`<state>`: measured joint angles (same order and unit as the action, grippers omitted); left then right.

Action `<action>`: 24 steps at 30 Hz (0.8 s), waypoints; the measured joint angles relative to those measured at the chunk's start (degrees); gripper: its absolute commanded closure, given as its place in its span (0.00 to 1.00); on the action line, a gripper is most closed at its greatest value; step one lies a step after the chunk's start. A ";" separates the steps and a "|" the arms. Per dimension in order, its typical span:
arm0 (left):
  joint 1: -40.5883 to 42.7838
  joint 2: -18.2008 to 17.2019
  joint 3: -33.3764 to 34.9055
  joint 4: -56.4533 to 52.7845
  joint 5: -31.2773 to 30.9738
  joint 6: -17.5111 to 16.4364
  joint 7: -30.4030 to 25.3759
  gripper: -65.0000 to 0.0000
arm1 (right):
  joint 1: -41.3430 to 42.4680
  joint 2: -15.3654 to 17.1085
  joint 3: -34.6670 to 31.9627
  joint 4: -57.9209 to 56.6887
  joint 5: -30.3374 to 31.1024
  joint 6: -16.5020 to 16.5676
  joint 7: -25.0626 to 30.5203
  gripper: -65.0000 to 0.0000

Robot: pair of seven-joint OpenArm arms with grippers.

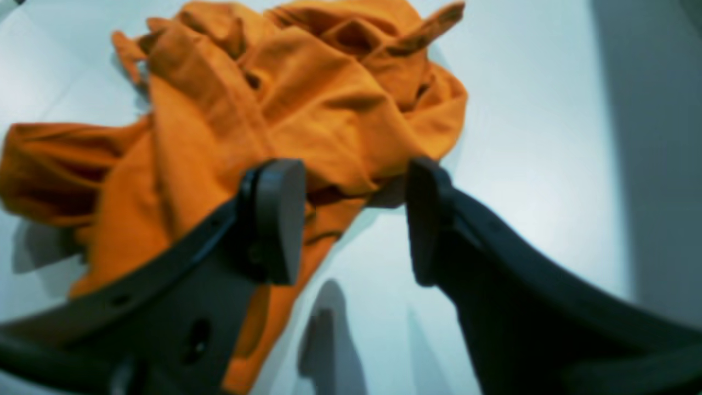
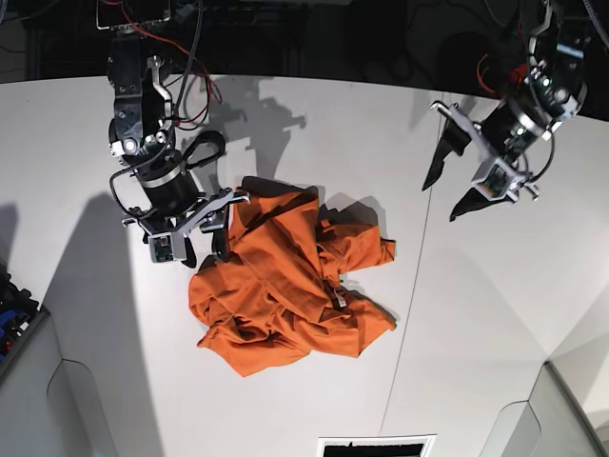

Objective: Layout the t-shirt on the table in an organized manner, then fold the t-shirt properly
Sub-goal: 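Lower both grippers onto the crumpled orange t-shirt and pinch its edges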

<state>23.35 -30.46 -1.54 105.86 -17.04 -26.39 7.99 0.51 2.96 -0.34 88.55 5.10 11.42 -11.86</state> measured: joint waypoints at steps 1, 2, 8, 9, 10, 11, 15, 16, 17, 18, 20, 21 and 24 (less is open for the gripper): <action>-1.81 -0.02 1.18 -1.49 -0.02 0.13 0.09 0.41 | 0.57 -0.02 -0.04 -1.14 -0.02 0.20 -0.04 0.54; -3.58 -0.02 2.38 -2.86 0.04 0.13 0.13 0.41 | 1.07 -0.15 -0.04 -2.25 0.02 0.61 -0.04 0.54; -11.69 -0.02 8.52 -9.88 0.87 0.28 0.11 0.41 | 1.90 -0.15 -0.04 -6.19 0.00 2.32 -0.15 0.54; -12.50 0.00 9.40 -10.75 0.85 0.24 0.09 0.41 | 1.90 -0.15 -0.04 -6.47 -0.07 2.34 -0.02 0.54; -13.22 0.17 10.10 -11.47 0.87 0.22 0.13 0.41 | 1.90 -0.28 -0.04 -6.67 -0.04 2.36 -0.02 0.54; -13.92 0.68 10.64 -12.07 0.92 0.20 0.15 0.41 | 1.92 -0.33 -0.04 -6.91 0.00 2.49 -0.02 0.54; -16.11 2.32 12.74 -12.48 0.74 0.28 0.11 0.41 | 1.90 -1.95 -0.07 -7.39 -0.02 4.61 -0.04 0.54; -16.41 2.64 13.35 -12.52 0.72 0.22 0.11 0.41 | 1.92 -2.36 -0.07 -7.48 0.00 4.63 -0.02 0.54; -16.70 3.06 13.99 -12.63 0.70 0.26 0.11 0.41 | 1.92 -2.75 -0.11 -7.48 -0.02 4.63 -0.02 0.54; -16.90 3.45 14.47 -12.96 0.72 0.20 0.09 0.41 | 1.92 -3.04 -0.11 -7.48 -0.20 4.66 0.00 0.54; -17.70 4.44 15.21 -13.92 0.85 0.24 0.13 0.41 | 1.90 -3.48 -0.17 -7.56 -0.17 4.66 -0.02 0.54; -18.36 4.90 15.56 -14.51 0.85 0.24 0.15 0.41 | 1.90 -3.72 -0.15 -7.58 -0.20 4.66 -0.04 0.54; -20.13 5.95 16.11 -15.96 0.76 0.24 0.11 0.41 | 1.90 -3.76 -0.15 -7.58 -0.20 4.66 0.00 0.54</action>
<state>3.22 -24.51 14.57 89.91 -16.27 -26.15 8.10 2.42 -0.80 -0.49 80.97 4.91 16.08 -11.86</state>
